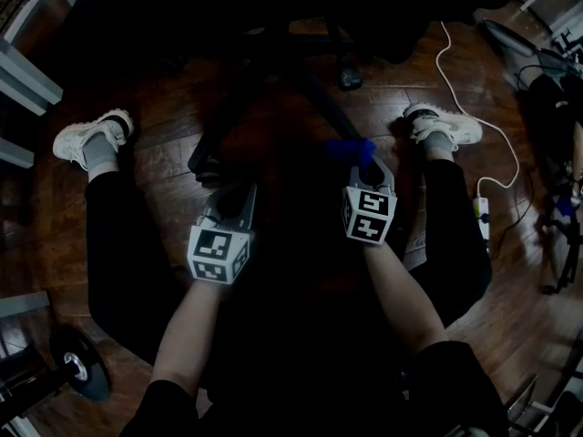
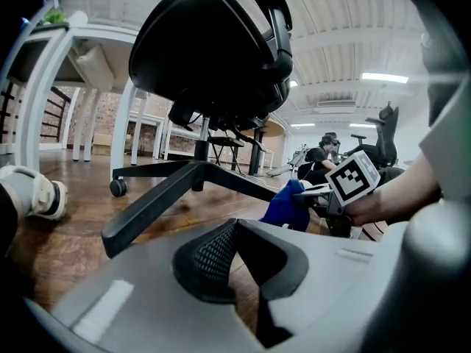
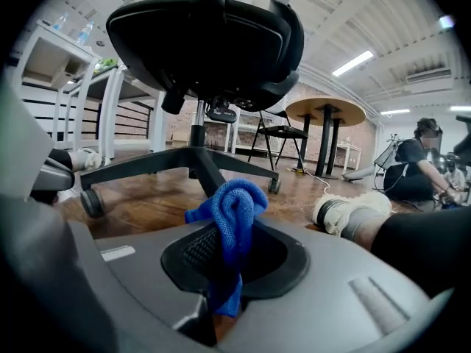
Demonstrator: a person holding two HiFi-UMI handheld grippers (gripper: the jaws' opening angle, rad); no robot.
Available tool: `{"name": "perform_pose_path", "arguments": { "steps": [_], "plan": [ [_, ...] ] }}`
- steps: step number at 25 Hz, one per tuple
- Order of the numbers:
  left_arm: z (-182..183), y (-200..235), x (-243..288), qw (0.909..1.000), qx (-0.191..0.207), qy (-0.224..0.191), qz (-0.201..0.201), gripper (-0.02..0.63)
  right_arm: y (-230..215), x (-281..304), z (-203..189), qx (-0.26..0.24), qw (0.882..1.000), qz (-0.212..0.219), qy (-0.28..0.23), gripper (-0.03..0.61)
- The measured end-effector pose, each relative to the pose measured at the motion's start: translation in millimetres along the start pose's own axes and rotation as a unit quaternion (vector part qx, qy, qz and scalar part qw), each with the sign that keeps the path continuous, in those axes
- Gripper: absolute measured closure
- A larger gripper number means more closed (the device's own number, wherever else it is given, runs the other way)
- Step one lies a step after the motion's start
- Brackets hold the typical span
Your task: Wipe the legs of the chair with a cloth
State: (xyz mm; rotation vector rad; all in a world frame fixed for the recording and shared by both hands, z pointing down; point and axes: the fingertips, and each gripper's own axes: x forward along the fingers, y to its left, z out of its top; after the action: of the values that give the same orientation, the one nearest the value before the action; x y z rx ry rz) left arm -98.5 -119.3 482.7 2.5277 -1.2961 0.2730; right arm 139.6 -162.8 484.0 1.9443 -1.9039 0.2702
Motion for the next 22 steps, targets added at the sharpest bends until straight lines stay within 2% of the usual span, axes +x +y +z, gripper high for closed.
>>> {"name": "perform_pose_path", "arguments": {
  "steps": [2, 4, 6, 10, 12, 15, 16, 17, 19, 22],
  "plan": [
    [1, -1, 0, 1.0, 0.001, 0.0, -0.001, 0.609, -4, -5, -4, 0.004, 1.0, 0.001, 0.001, 0.503],
    [0, -2, 1, 1.0, 0.002, 0.002, -0.003, 0.609, -2, -8, 0, 0.02, 1.0, 0.02, -0.01, 0.505],
    [-1, -3, 2, 1.0, 0.002, 0.004, -0.006, 0.609, 11, -6, 17, 0.046, 0.996, 0.063, -0.034, 0.506],
    [-5, -4, 2, 0.9999, 0.003, 0.012, -0.009, 0.609, 50, 22, 71, 0.103, 0.981, 0.155, -0.06, 0.505],
    [-8, -4, 2, 0.9998, 0.007, 0.017, -0.009, 0.609, 65, 45, 95, 0.149, 0.968, 0.195, -0.054, 0.506],
    [-10, -2, 2, 0.9997, 0.011, 0.022, -0.006, 0.609, 75, 77, 116, 0.263, 0.932, 0.248, -0.036, 0.506],
    [-11, -1, 2, 0.9997, 0.01, 0.024, -0.004, 0.609, 76, 86, 121, 0.292, 0.921, 0.256, -0.033, 0.506],
    [-13, 1, 2, 0.9996, 0.008, 0.026, -0.002, 0.609, 74, 93, 125, 0.308, 0.916, 0.253, -0.033, 0.506],
    [-16, 4, 3, 0.9995, 0.006, 0.031, 0.002, 0.609, 67, 105, 127, 0.306, 0.924, 0.228, -0.032, 0.506],
    [-19, 5, 5, 0.9993, 0.006, 0.037, 0.002, 0.609, 63, 113, 124, 0.26, 0.946, 0.195, -0.013, 0.506]
  ]
}}
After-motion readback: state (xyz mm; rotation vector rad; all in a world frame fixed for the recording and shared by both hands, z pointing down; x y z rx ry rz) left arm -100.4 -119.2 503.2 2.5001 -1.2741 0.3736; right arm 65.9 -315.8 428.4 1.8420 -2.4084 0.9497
